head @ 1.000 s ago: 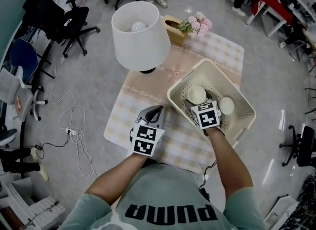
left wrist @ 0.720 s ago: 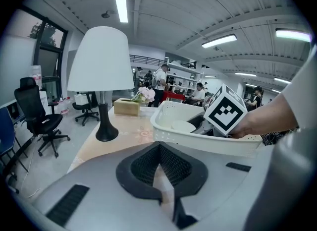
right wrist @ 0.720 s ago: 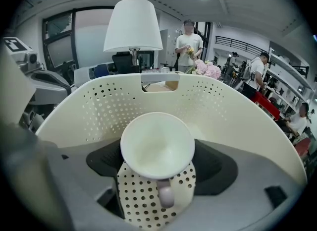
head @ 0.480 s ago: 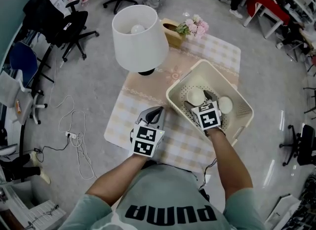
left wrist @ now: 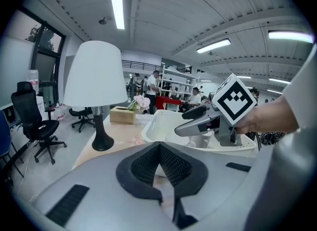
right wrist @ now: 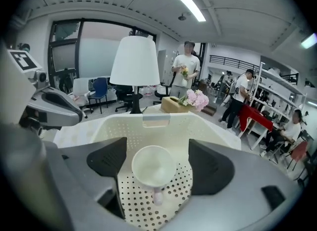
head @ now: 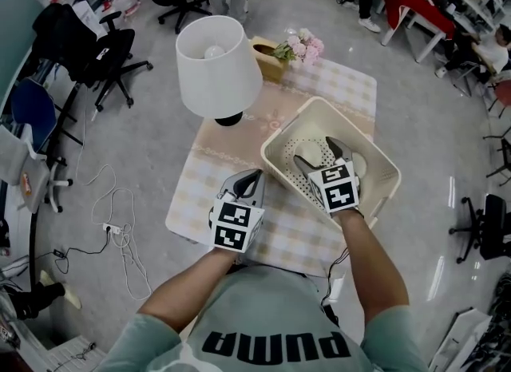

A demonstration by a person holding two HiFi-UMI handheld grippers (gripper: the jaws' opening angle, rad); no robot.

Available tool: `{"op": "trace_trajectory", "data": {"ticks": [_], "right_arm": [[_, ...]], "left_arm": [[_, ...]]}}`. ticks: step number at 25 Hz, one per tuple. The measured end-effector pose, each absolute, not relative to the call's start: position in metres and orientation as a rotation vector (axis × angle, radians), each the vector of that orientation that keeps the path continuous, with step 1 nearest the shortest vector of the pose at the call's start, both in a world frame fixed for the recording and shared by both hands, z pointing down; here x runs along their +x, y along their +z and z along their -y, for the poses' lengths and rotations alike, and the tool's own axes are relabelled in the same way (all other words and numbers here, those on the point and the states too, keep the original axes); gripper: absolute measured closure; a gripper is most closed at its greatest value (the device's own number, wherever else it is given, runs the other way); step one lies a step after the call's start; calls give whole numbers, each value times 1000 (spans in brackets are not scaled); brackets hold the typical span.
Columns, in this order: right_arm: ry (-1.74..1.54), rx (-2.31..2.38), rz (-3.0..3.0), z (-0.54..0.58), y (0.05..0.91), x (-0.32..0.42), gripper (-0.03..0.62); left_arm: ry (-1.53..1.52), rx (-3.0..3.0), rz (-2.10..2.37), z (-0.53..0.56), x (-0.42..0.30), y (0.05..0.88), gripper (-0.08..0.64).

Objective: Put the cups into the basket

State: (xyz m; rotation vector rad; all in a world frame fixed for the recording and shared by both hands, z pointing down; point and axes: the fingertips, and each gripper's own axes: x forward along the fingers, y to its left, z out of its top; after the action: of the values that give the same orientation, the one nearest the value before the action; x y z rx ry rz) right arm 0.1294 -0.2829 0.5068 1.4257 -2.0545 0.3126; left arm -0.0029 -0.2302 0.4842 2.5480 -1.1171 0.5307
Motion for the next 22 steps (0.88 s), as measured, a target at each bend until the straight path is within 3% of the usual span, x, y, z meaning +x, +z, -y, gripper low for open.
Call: {"op": "trace_trajectory", "data": {"ticks": [9,10,12,13,18,22], "right_arm": [[300,1546,2123,240,456,112,213],[300,1571,2125,232,453,111,237],[310,1627,2123,214,447,110,381],[322,1655,2120,205,446,110,413],[372,1726,2108,160,449,102,533],[386,1764,2096,133,449,86,565]], "left_arm": [[487,2617,1098,217,1,461,558],[484,2626,1091,214,1,460,558],[473,2637,1073,206,1,458,560],[464,2639,1063,201,1,457,558],[433,2650,1014,181,-3,455,558],[422,2665,967,166,-8,452,558]]}}
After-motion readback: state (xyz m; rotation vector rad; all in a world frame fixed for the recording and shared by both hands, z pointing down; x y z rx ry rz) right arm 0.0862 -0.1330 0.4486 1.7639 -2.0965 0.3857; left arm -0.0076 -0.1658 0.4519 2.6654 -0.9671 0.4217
